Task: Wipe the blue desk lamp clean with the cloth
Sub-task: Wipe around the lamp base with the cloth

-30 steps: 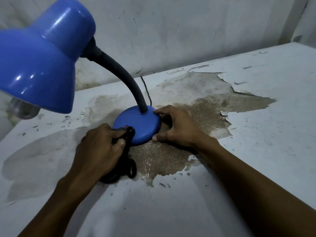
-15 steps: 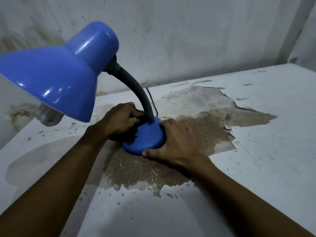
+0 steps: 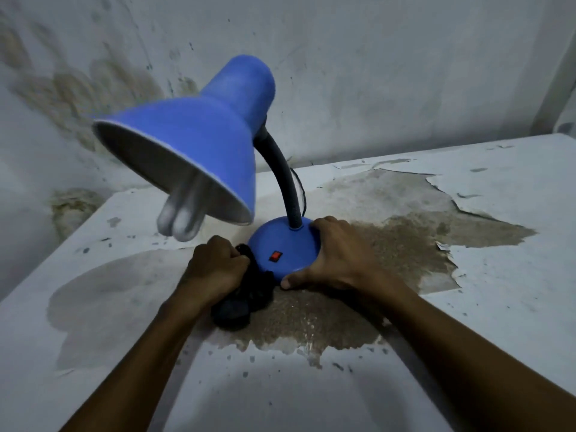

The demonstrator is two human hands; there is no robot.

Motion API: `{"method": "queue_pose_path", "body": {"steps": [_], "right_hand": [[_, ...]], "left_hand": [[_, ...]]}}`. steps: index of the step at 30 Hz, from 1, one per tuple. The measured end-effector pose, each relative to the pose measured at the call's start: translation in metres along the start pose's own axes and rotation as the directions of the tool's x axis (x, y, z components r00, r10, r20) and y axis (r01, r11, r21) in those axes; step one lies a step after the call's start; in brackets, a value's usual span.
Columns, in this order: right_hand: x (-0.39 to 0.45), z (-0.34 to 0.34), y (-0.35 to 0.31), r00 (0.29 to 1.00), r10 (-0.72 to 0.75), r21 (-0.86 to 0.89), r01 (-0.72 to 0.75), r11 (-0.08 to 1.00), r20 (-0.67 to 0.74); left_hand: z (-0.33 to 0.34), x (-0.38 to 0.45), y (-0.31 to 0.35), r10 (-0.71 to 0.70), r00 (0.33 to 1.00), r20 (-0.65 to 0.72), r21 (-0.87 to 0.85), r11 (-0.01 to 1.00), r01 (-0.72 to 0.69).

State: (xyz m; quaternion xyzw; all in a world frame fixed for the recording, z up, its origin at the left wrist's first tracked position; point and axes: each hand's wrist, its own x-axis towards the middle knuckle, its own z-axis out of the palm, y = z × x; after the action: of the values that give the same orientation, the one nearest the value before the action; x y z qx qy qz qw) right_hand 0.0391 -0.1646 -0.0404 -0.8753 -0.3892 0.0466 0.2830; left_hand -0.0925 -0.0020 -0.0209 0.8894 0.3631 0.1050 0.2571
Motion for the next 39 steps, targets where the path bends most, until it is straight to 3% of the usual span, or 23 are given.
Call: {"method": "queue_pose_path", "body": {"steps": [5, 7, 12, 14, 18, 24, 27, 29, 32, 33, 36, 37, 39], "right_hand": [[0.017, -0.021, 0.014, 0.988, -0.027, 0.092, 0.013, 0.996, 0.150], [0.021, -0.024, 0.016, 0.984, -0.030, 0.037, 0.024, 0.999, 0.173], [0.009, -0.002, 0.015, 0.999, -0.038, -0.050, 0.040, 0.998, 0.038], [0.007, 0.005, 0.016, 0.999, -0.042, -0.043, 0.041, 0.998, -0.010], [0.020, 0.003, 0.012, 0.998, -0.036, -0.080, 0.040, 0.996, 0.049], [0.037, 0.006, 0.007, 0.995, 0.025, -0.048, -0.020, 0.999, 0.093], [0.039, 0.003, 0.007, 0.991, 0.038, -0.090, -0.027, 0.996, 0.126], [0.030, 0.000, 0.005, 0.995, 0.077, 0.122, -0.084, 0.989, 0.062], [0.012, -0.013, 0.003, 0.969, 0.180, 0.533, -0.064, 0.844, -0.167], [0.005, -0.020, 0.002, 0.960, 0.225, 0.626, -0.073, 0.777, -0.168], [-0.014, -0.034, -0.004, 0.959, 0.223, 0.827, -0.267, 0.495, 0.175], [-0.019, -0.036, -0.005, 0.943, 0.192, 0.818, -0.331, 0.470, 0.272], [-0.025, -0.037, -0.004, 0.928, 0.183, 0.836, -0.373, 0.404, 0.325]], "left_hand": [[0.003, -0.029, 0.029, 0.076, 0.993, 0.091, -0.038, 0.997, -0.073], [0.004, -0.032, 0.039, 0.128, 0.986, 0.102, -0.085, 0.989, -0.120], [-0.008, -0.027, 0.040, 0.202, 0.974, 0.107, -0.273, 0.947, -0.167], [-0.015, -0.025, 0.036, 0.171, 0.982, 0.074, -0.369, 0.920, -0.132], [-0.018, -0.024, 0.032, 0.014, 1.000, 0.001, -0.555, 0.831, -0.011], [-0.014, -0.030, 0.034, -0.085, 0.993, 0.079, -0.869, 0.483, 0.110], [-0.008, -0.032, 0.038, -0.058, 0.994, 0.088, -0.870, 0.482, 0.105], [-0.003, -0.034, 0.041, -0.030, 0.998, 0.048, -0.842, 0.537, 0.056], [0.006, -0.037, 0.049, 0.025, 0.999, -0.036, -0.760, 0.649, -0.044], [0.010, -0.039, 0.053, 0.057, 0.997, -0.060, -0.728, 0.681, -0.083], [0.022, -0.042, 0.071, 0.215, 0.971, -0.108, -0.617, 0.751, -0.235], [0.025, -0.042, 0.077, 0.275, 0.955, -0.108, -0.608, 0.742, -0.282], [0.031, -0.040, 0.087, 0.363, 0.930, -0.063, -0.639, 0.701, -0.317]]}}
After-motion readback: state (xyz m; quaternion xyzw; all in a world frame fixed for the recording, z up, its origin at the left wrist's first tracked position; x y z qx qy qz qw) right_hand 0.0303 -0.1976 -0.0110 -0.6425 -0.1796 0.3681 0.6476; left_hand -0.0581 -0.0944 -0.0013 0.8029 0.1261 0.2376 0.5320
